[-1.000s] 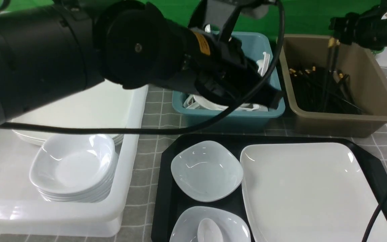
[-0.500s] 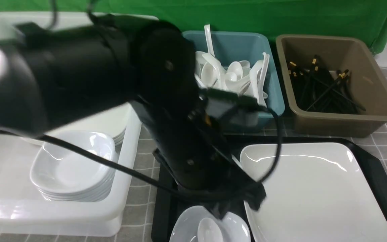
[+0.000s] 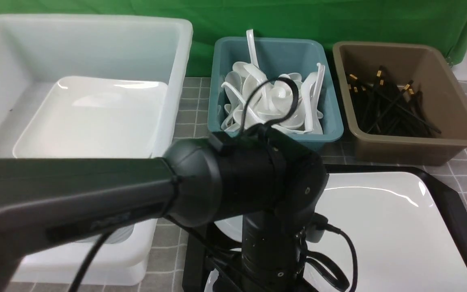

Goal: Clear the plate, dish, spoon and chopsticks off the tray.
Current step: Use the left arm to grab a soup spoon from the plate

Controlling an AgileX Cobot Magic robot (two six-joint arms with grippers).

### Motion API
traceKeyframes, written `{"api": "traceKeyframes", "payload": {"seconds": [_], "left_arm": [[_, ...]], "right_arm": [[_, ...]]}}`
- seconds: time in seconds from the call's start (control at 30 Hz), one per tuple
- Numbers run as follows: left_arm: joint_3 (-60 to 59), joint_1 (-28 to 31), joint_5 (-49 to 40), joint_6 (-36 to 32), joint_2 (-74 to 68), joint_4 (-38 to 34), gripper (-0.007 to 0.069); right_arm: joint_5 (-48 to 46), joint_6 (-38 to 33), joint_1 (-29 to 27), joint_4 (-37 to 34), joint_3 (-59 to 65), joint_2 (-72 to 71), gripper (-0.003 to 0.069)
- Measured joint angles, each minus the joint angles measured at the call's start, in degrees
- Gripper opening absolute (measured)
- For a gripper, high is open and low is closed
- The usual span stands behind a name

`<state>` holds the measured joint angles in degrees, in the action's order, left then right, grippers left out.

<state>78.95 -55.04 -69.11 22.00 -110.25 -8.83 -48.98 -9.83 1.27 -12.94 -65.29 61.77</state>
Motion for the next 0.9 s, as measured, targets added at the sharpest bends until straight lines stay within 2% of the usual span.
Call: {"api": "traceKeyframes", "payload": {"seconds": [0.2,0.3,0.4,0.57,0.73,0.9], "left_arm": [[0.0,0.0,1.6,3.5,-2.5,3.6,0.0547],[0.0,0.1,2.1,4.0,-3.2,4.2,0.05],[0.0,0.1,2.1,4.0,-3.3,4.1,0.0406],[0.1,1.1,1.2,4.0,-3.4,4.1,0.0143],[0.1,2.0,0.8,3.3,-1.4,4.5,0.0141],[3.1,2.4,0.6,1.4,4.3,8.5,0.0141]], "right_arm": [[0.4,0.0,0.0,-0.5,0.2,-0.1,0.003],[0.4,0.0,0.0,-0.5,0.4,-0.1,0.0034],[0.5,0.0,0.0,-0.5,0.4,-0.1,0.0036],[0.8,0.0,0.0,-0.5,0.4,-0.1,0.0043],[0.9,0.0,0.0,-0.6,0.4,-0.1,0.0053],[0.9,0.0,0.0,-0.6,0.4,-0.1,0.0055]]}}
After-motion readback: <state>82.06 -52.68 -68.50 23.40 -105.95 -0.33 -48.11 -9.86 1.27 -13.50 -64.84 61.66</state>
